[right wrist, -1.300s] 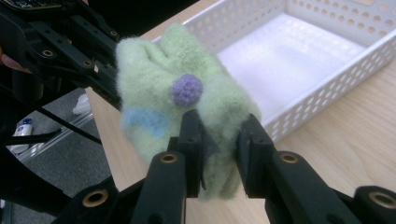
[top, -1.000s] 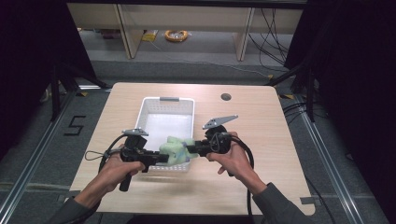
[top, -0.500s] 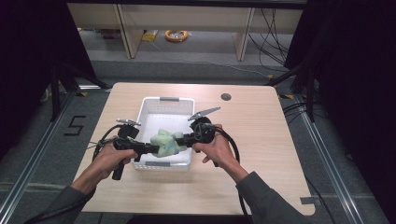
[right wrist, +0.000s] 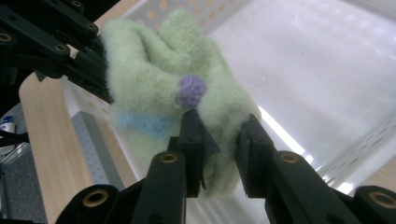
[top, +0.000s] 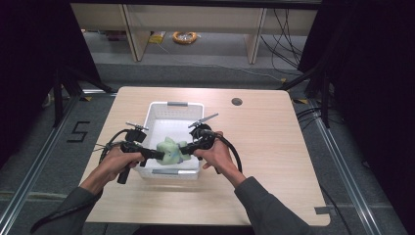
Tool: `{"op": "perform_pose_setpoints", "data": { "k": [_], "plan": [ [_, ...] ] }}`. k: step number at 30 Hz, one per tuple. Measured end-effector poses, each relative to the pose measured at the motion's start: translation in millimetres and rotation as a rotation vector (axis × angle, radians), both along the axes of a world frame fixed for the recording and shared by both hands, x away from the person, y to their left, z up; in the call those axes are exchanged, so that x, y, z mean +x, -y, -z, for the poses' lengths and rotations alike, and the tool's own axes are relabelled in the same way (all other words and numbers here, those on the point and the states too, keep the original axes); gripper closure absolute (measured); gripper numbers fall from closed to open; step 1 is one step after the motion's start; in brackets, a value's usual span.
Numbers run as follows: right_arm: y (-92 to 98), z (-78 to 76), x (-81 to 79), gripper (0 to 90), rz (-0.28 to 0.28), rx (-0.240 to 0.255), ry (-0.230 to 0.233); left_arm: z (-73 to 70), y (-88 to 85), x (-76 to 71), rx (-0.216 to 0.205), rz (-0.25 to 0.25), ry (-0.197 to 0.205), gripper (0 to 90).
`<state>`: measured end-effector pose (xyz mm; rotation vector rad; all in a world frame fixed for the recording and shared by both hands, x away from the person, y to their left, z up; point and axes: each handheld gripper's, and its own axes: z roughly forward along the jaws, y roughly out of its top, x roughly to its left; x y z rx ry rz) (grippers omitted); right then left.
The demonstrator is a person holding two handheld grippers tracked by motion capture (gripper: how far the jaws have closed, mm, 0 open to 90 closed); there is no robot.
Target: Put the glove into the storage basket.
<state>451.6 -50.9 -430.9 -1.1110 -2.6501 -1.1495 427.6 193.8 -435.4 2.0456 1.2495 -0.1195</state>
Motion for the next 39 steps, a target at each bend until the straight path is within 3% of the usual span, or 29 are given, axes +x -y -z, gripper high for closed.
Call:
{"op": "perform_pose_setpoints", "data": {
  "k": [4, 5, 6, 7, 8, 9, 12, 13, 15, 27, 31, 36, 39],
  "plan": [
    [-3.2, 8.9, 2.6, 74.5, 0.007, -0.018, -0.008, 5.8, -2.1, 4.6, 0.028, 0.020, -0.016, 75.0],
    [-4.2, 10.9, 3.4, 74.4, 0.007, -0.019, -0.018, 7.4, -1.5, 5.7, 0.020, 0.011, -0.022, 75.0],
    [-5.3, 11.3, 2.3, 74.4, 0.038, -0.037, -0.059, 8.5, -0.9, 6.4, 0.020, -0.003, -0.024, 75.0],
    [-5.9, 14.2, 4.5, 74.4, 0.021, -0.031, -0.034, 8.5, -0.9, 6.4, 0.020, -0.003, -0.024, 74.8],
    [-7.2, 15.0, 4.2, 74.3, 0.036, -0.047, -0.057, 10.5, -1.0, 9.1, 0.022, 0.003, -0.035, 74.8],
    [-7.7, 16.5, 5.3, 74.3, 0.024, -0.043, -0.041, 10.9, -2.7, 10.7, 0.042, 0.018, -0.036, 74.7],
    [-9.7, 18.3, 5.8, 74.2, 0.035, -0.063, -0.066, 13.2, -2.0, 12.9, 0.044, 0.018, -0.042, 74.4],
    [-10.1, 19.6, 6.9, 74.1, 0.022, -0.057, -0.042, 13.6, -1.9, 12.7, 0.065, 0.027, -0.038, 74.4],
    [-11.3, 20.0, 6.5, 74.1, 0.033, -0.070, -0.065, 14.4, -0.7, 12.4, 0.074, 0.029, -0.046, 74.1],
    [-20.0, 23.5, 7.9, 71.7, 0.004, -0.146, -0.046, 22.4, 3.0, 13.8, 0.124, 0.032, -0.047, 71.3],
    [-22.3, 22.6, 7.9, 70.0, 0.004, -0.173, -0.043, 22.6, 1.9, 14.9, 0.147, 0.030, -0.037, 68.5],
    [-23.9, 19.7, 9.4, 60.6, 0.004, -0.196, -0.031, 19.4, -0.7, 16.1, 0.169, 0.026, -0.027, 62.1],
    [-22.8, 15.6, 10.6, 54.7, 0.009, -0.195, -0.021, 14.9, -0.8, 15.9, 0.203, -0.004, 0.014, 56.7]
  ]
}}
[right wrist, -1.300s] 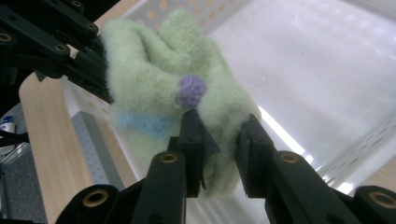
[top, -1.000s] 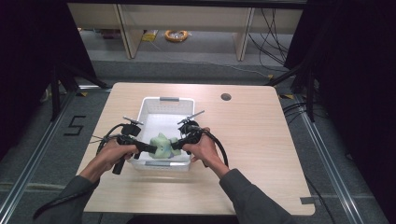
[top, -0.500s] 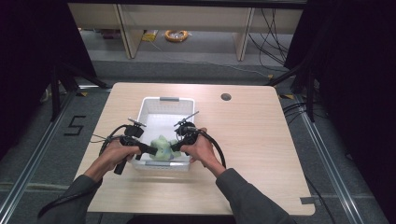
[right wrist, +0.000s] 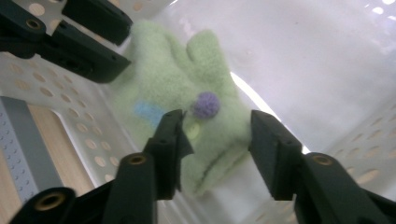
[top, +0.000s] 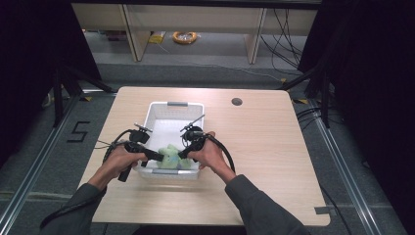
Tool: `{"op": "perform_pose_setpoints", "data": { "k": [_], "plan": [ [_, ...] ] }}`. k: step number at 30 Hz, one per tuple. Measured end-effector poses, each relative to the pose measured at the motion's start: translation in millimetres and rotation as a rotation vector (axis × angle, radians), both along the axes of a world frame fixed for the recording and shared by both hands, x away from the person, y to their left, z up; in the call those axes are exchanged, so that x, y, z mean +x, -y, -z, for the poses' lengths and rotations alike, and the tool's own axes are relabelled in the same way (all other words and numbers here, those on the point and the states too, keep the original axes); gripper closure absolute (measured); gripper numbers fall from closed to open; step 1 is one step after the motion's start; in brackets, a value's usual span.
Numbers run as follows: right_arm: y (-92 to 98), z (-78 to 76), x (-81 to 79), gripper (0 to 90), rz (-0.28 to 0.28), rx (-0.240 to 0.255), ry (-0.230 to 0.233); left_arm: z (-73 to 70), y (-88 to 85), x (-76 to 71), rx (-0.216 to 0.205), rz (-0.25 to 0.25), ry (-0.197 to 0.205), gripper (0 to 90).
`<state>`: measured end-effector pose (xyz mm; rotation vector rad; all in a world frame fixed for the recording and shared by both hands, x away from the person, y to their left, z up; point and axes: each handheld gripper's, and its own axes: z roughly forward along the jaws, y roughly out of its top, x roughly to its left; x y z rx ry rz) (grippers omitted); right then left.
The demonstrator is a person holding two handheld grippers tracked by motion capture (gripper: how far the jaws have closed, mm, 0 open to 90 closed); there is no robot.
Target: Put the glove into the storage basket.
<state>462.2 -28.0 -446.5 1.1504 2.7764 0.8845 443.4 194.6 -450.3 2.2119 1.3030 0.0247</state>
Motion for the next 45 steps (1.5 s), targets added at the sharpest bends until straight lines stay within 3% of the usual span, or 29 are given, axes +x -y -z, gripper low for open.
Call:
{"op": "perform_pose_setpoints", "data": {
  "k": [2, 3, 12, 15, 16, 17, 20, 21, 22, 26, 27, 28, 30, 31, 37, 39, 43, 45],
  "plan": [
    [1.0, -3.7, 0.0, 54.5, -0.001, -0.009, 0.022, -3.4, -0.7, 0.3, -0.023, -0.006, 0.010, 55.8],
    [2.4, -6.0, 0.2, 54.5, -0.002, -0.008, 0.034, -4.5, 0.8, -0.6, -0.038, -0.032, 0.022, 55.7],
    [16.4, -23.8, -4.1, 48.9, -0.006, 0.049, 0.066, -13.5, 3.1, -6.8, -0.049, -0.039, 0.057, 43.4],
    [23.0, -26.8, -6.4, 46.6, -0.009, 0.047, 0.070, -14.7, 4.7, -10.1, -0.053, -0.041, 0.064, 40.0],
    [24.3, -28.9, -9.5, 45.8, 0.020, 0.044, 0.039, -14.9, 5.1, -10.6, -0.057, -0.045, 0.063, 38.7],
    [27.3, -28.1, -7.8, 45.0, -0.013, 0.055, 0.079, -14.9, 5.8, -11.5, -0.057, -0.048, 0.067, 37.4],
    [32.8, -31.3, -11.0, 43.1, 0.030, 0.048, 0.056, -15.2, 6.5, -13.4, -0.061, -0.055, 0.068, 34.2],
    [35.2, -30.7, -9.7, 42.2, -0.008, 0.076, 0.093, -15.7, 6.8, -14.3, -0.068, -0.061, 0.076, 33.6],
    [37.4, -31.6, -10.1, 41.2, -0.010, 0.080, 0.105, -16.3, 6.4, -14.8, -0.078, -0.056, 0.077, 33.2],
    [41.9, -33.3, -15.1, 39.4, -0.018, 0.116, 0.100, -17.9, 9.2, -19.4, -0.101, -0.070, 0.091, 31.1],
    [43.3, -35.9, -18.2, 39.0, 0.013, 0.106, 0.083, -18.7, 9.9, -20.9, -0.110, -0.067, 0.099, 30.8],
    [45.4, -36.1, -18.1, 38.2, 0.000, 0.119, 0.108, -19.7, 10.8, -22.9, -0.111, -0.068, 0.109, 30.4],
    [49.7, -38.1, -19.4, 36.9, -0.030, 0.137, 0.114, -20.5, 12.9, -27.4, -0.124, -0.069, 0.119, 29.7],
    [51.5, -39.0, -21.8, 36.4, -0.011, 0.147, 0.115, -20.6, 15.3, -30.1, -0.129, -0.074, 0.119, 29.4],
    [69.7, -45.9, -31.5, 36.0, -0.019, 0.172, 0.140, -28.2, 22.2, -44.7, -0.189, -0.057, 0.152, 28.7],
    [77.0, -47.6, -35.6, 35.8, -0.009, 0.156, 0.144, -31.3, 24.5, -49.8, -0.199, -0.041, 0.153, 28.4],
    [92.2, -48.1, -43.0, 35.3, -0.004, 0.181, 0.147, -34.8, 31.0, -60.2, -0.210, -0.007, 0.182, 27.5],
    [99.3, -45.6, -45.3, 35.3, 0.003, 0.200, 0.173, -34.3, 35.4, -65.6, -0.217, -0.001, 0.188, 27.1]
  ]
}}
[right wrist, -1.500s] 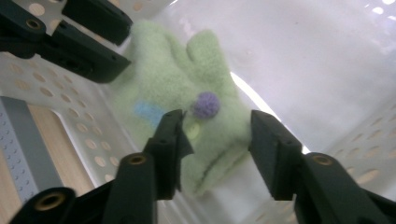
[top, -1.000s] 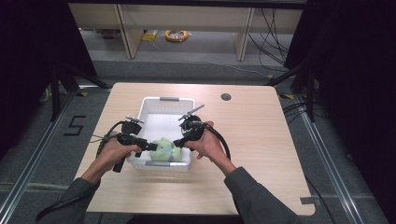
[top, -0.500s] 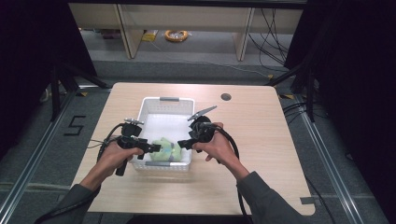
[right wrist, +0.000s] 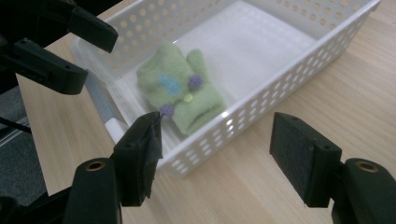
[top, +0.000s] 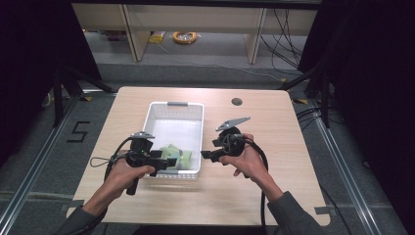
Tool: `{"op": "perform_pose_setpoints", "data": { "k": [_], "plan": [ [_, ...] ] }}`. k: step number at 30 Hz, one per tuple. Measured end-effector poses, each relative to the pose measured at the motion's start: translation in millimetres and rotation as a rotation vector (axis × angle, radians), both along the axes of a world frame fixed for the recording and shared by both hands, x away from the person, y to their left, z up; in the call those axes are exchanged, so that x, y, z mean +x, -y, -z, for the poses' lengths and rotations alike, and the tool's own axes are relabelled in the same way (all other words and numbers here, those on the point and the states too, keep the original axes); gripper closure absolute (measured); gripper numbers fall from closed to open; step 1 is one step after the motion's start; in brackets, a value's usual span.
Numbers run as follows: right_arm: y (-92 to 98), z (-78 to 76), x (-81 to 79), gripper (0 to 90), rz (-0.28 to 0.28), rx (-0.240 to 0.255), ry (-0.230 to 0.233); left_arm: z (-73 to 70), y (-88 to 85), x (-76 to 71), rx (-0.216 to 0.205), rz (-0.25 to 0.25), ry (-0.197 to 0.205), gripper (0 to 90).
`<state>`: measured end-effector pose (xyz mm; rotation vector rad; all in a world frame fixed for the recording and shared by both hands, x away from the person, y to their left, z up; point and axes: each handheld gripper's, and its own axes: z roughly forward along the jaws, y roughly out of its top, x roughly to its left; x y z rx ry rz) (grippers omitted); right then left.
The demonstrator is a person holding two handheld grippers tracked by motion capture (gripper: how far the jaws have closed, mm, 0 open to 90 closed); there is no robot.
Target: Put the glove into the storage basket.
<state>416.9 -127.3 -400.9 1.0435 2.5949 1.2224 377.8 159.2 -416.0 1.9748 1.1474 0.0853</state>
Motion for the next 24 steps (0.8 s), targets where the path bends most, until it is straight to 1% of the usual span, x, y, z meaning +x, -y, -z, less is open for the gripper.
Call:
{"op": "perform_pose_setpoints", "data": {
  "k": [1, 2, 3, 4, 5, 6, 7, 8, 9, 10, 11, 12, 13, 14, 15, 16, 17, 18, 19, 20, 21, 23, 24],
  "plan": [
    [0.0, 0.0, 0.0, 35.3, 0.000, 0.000, 0.000, 0.0, 0.0, 0.0, 0.000, 0.000, 0.000, 26.9],
    [9.0, 0.1, -3.0, 35.3, -0.001, 0.005, -0.007, 0.3, 3.0, -4.6, 0.004, 0.018, 0.001, 26.6],
    [11.2, -0.6, -5.4, 35.2, 0.012, 0.010, -0.020, 0.4, 5.7, -7.5, -0.004, 0.011, 0.005, 26.5],
    [15.3, 0.0, -5.8, 35.1, 0.014, 0.009, -0.003, 0.1, 6.5, -9.5, 0.003, 0.029, 0.006, 26.3],
    [15.3, 0.0, -5.8, 35.1, 0.014, 0.009, -0.003, 0.1, 6.5, -9.5, 0.003, 0.029, 0.006, 26.0],
    [21.6, -0.2, -8.9, 35.1, 0.020, 0.021, -0.010, 0.1, 12.0, -14.5, -0.026, 0.019, 0.011, 25.5],
    [24.0, -0.3, -11.3, 35.0, 0.025, 0.026, -0.015, 0.0, 14.1, -16.4, -0.037, 0.023, 0.007, 25.0],
    [27.2, -0.1, -12.3, 34.9, 0.019, 0.031, -0.010, 0.0, 15.7, -18.2, -0.036, 0.029, 0.010, 25.0],
    [30.0, 0.3, -13.6, 34.9, 0.017, 0.022, 0.008, 0.0, 17.7, -20.3, -0.034, 0.029, 0.018, 24.9],
    [31.9, 0.6, -15.9, 34.7, 0.020, 0.034, 0.000, -0.1, 18.5, -21.9, -0.023, 0.042, 0.019, 24.6],
    [34.7, 0.8, -17.2, 34.3, 0.027, 0.033, 0.007, 0.5, 20.8, -23.5, -0.032, 0.048, 0.020, 24.2],
    [37.2, 0.9, -18.8, 33.9, 0.027, 0.035, 0.008, 0.7, 22.1, -25.5, -0.031, 0.056, 0.022, 24.0],
    [38.4, 0.9, -21.7, 33.9, 0.033, 0.049, -0.009, 1.2, 23.7, -27.5, -0.036, 0.062, 0.023, 23.9],
    [41.3, 1.7, -22.4, 33.6, 0.031, 0.046, 0.007, 1.1, 25.6, -29.7, -0.040, 0.064, 0.026, 23.9],
    [42.7, 2.5, -24.8, 33.2, 0.037, 0.055, -0.002, 1.2, 26.5, -31.5, -0.050, 0.074, 0.030, 23.6],
    [44.4, 3.2, -26.7, 32.9, 0.039, 0.059, 0.009, 1.2, 26.5, -31.5, -0.050, 0.074, 0.030, 23.3],
    [47.6, 4.7, -28.1, 32.4, 0.029, 0.062, 0.021, 1.6, 30.0, -35.7, -0.063, 0.081, 0.035, 22.8],
    [48.3, 4.4, -31.1, 31.8, 0.045, 0.067, 0.013, 2.0, 31.4, -37.8, -0.068, 0.086, 0.040, 22.3],
    [50.2, 4.8, -33.1, 31.3, 0.036, 0.068, 0.009, 2.0, 31.4, -37.8, -0.068, 0.086, 0.040, 22.1],
    [50.2, 4.8, -33.1, 31.3, 0.036, 0.068, 0.009, 2.7, 34.6, -41.7, -0.072, 0.092, 0.048, 22.1],
    [53.6, 6.4, -36.5, 30.4, 0.041, 0.072, 0.018, 2.9, 35.3, -42.8, -0.073, 0.105, 0.047, 21.7],
    [56.7, 8.7, -39.0, 30.0, 0.034, 0.072, 0.035, 3.3, 38.6, -47.3, -0.081, 0.114, 0.051, 21.3],
    [57.3, 9.2, -42.0, 29.8, 0.034, 0.087, 0.015, 3.9, 40.3, -49.3, -0.091, 0.124, 0.049, 21.2]
  ]
}}
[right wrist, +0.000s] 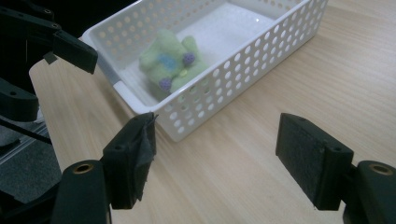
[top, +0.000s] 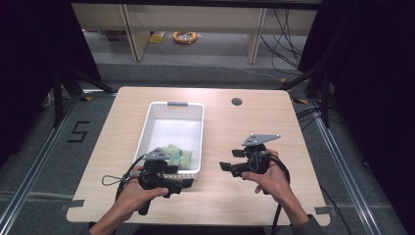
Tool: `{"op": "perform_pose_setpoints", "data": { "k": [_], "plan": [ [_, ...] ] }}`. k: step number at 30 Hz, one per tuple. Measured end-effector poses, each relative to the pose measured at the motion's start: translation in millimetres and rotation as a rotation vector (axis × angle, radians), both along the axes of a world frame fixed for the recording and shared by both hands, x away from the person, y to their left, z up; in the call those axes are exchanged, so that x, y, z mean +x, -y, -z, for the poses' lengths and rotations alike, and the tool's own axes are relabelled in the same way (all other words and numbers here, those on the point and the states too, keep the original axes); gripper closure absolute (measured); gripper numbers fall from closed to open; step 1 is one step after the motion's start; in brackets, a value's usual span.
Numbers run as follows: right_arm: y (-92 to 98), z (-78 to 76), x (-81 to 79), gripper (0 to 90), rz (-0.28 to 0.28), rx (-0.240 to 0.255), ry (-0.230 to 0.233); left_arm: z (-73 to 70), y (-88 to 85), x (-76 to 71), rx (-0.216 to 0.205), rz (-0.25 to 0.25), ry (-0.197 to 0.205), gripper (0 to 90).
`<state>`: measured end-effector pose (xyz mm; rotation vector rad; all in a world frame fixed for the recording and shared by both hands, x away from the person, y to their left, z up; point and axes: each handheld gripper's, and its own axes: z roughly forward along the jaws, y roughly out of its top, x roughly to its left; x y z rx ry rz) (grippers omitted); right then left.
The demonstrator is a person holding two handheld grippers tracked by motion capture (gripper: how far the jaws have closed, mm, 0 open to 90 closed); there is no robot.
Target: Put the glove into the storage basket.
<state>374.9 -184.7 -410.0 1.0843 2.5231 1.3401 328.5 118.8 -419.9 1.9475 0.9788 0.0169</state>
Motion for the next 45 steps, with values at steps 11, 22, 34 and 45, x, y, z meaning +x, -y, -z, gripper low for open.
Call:
{"op": "perform_pose_setpoints", "data": {
  "k": [11, 22, 34, 45],
  "plan": [
    [17.1, 19.3, -17.5, 27.5, 0.006, -0.005, 0.009, 12.8, 8.7, -17.7, 0.000, 0.034, 0.019, 21.0],
    [27.6, 38.1, -33.7, 24.8, 0.007, 0.030, 0.005, 29.9, 7.5, -28.3, -0.025, 0.037, 0.033, 19.7],
    [34.3, 49.4, -57.8, 19.9, 0.038, 0.069, -0.012, 53.2, 9.7, -40.5, -0.012, 0.048, 0.033, 16.7],
    [37.3, 66.5, -75.2, 19.3, 0.028, 0.022, 0.003, 72.2, 10.2, -53.4, 0.030, 0.084, 0.025, 16.6]
  ]
}}
